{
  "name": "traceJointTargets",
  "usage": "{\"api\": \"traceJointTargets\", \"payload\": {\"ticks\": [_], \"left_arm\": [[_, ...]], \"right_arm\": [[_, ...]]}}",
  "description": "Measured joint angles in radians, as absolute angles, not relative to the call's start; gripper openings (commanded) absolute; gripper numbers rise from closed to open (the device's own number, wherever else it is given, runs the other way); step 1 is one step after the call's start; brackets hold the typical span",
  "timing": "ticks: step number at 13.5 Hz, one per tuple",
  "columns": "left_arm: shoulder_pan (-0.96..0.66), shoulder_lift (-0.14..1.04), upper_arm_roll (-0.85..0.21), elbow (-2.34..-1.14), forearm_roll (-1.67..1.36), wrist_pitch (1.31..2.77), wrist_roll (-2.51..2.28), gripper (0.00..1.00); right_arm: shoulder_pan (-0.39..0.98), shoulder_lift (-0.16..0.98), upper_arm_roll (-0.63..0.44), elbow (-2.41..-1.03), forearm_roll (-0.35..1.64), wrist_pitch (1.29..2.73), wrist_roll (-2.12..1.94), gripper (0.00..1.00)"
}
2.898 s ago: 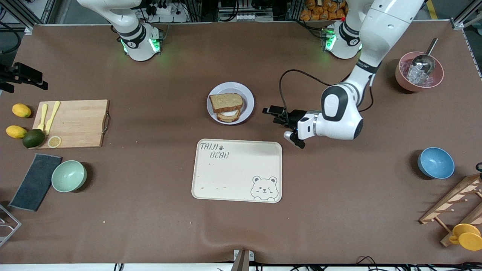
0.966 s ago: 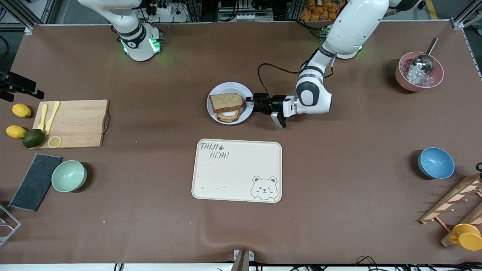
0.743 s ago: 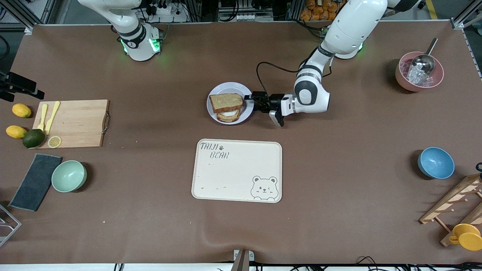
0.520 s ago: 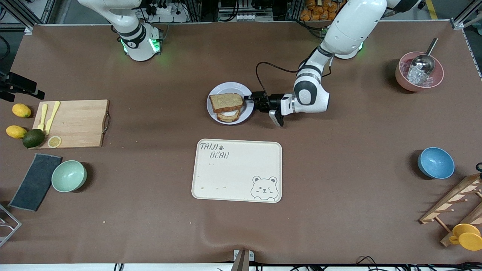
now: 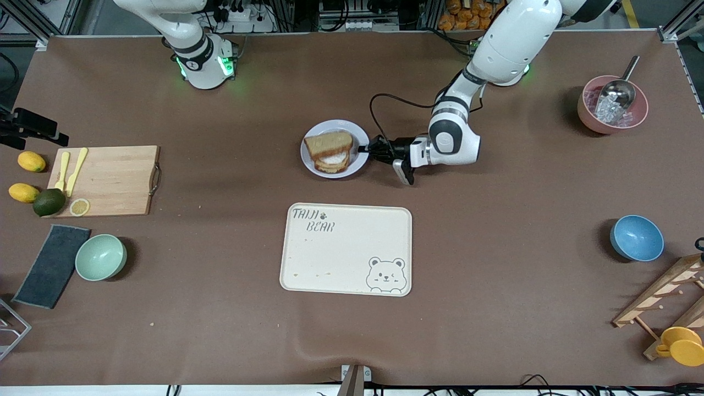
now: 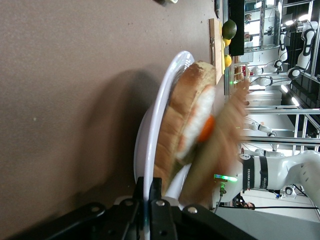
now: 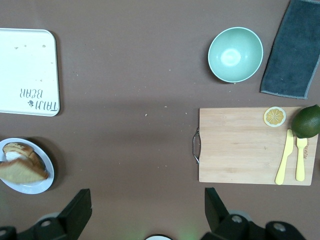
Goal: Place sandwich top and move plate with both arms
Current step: 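Close the left gripper on the plate rim, then slide the plate with the left gripper onto the bear tray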
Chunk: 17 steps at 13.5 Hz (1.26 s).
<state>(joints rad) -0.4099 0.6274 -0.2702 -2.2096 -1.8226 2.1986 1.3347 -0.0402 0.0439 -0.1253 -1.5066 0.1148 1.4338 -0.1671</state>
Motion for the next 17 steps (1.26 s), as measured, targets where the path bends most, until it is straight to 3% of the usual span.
{"api": "traceJointTargets", "payload": {"ticks": [12, 17], "left_arm": [[-0.395, 0.632, -0.276, -2.211, -1.976, 2.175, 1.335, 0.0], [-0.128, 0.607, -0.469, -2.236, -1.977, 2.174, 1.337, 0.0]], "right_arm": [[-0.04, 0.046, -0.125, -1.507, 0.115, 1.434, -0.167, 1.0], [-0.04, 0.052, -0.126, -1.515, 0.115, 1.434, -0.167, 1.0]]}}
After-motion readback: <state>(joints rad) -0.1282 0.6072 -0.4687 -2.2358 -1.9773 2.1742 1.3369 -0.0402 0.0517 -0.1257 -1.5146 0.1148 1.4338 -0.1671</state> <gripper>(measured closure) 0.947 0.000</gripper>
